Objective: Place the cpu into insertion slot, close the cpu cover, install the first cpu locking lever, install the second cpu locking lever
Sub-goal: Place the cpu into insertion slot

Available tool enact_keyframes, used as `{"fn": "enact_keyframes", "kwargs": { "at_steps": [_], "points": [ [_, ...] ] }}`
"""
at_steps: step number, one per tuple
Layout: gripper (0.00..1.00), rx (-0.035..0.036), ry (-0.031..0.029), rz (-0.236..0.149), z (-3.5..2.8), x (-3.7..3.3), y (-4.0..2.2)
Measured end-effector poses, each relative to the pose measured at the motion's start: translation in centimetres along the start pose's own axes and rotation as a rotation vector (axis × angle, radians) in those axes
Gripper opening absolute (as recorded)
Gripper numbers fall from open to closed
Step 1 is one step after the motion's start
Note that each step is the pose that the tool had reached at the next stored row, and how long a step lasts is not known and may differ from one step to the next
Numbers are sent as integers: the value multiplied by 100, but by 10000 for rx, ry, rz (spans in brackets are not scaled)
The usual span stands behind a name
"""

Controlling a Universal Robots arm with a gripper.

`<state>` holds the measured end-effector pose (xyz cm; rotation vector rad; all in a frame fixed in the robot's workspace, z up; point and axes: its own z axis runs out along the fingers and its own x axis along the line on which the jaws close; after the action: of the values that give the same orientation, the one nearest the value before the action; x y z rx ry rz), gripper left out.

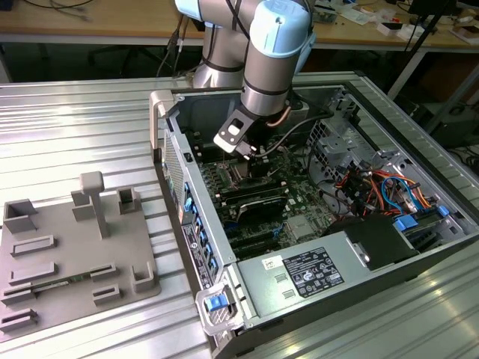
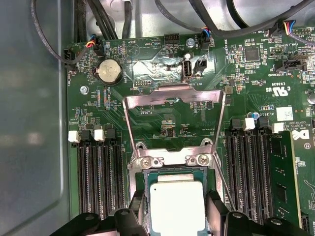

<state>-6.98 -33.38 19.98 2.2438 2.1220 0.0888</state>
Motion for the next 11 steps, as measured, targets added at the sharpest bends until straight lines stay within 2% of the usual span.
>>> {"fn": "enact_keyframes", "kwargs": {
  "at_steps": [8, 9, 10, 11],
  "points": [
    [62, 0, 0, 0, 1, 0, 0],
    [68, 0, 1, 0, 1, 0, 0],
    [68, 0, 1, 0, 1, 0, 0],
    [75, 0, 0, 0, 2, 0, 0]
  ]
}}
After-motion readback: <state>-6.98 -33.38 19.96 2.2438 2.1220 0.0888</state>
